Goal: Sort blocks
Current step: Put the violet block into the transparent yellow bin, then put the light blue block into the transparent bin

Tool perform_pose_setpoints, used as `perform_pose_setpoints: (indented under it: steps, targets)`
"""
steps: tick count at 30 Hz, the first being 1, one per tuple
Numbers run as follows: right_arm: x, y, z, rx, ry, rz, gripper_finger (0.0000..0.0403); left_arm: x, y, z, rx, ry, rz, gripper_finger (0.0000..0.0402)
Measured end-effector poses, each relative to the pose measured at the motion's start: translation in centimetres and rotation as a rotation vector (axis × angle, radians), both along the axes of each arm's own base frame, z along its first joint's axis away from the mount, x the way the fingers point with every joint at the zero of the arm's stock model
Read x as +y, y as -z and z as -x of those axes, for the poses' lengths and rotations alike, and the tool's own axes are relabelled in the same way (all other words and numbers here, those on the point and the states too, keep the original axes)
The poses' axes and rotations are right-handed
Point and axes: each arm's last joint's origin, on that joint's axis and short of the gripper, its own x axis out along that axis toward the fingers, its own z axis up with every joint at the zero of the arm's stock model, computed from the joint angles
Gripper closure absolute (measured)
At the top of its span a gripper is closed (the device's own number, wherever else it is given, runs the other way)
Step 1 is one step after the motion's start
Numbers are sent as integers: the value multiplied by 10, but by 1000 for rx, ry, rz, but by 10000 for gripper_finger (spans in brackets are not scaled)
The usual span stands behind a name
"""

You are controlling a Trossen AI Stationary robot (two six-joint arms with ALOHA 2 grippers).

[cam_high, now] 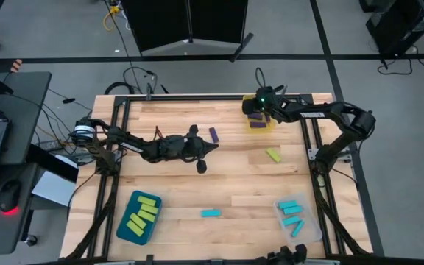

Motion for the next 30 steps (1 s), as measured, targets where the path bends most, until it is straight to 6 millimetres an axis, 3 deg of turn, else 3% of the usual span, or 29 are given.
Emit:
perform_pose_setpoints:
  steps: [5, 10, 14, 17, 21, 26, 30]
  targets:
    - [2, -1, 2, 16, -4, -13, 263, 0, 0, 0, 1, 0, 0, 391]
    - [7, -25, 11, 9, -26, 35, 189, 0, -2, 1, -3, -1, 0, 391]
    - [20, -54, 22, 8, -71, 93, 172, 0, -5, 2, -3, -1, -1, 391]
    - [41, -74, 32, 17, -146, 96, 191, 0, -9, 4, 8, 0, 0, 392]
    - [80, -91, 42, 36, -300, 52, 257, -1, -14, 7, 17, 4, -3, 392]
    - [136, -94, 39, 50, -593, -51, 338, -4, -17, 8, 4, 75, 5, 392]
    - [182, -87, 22, 52, -799, -94, 355, -9, -17, 7, 5, 119, 10, 392]
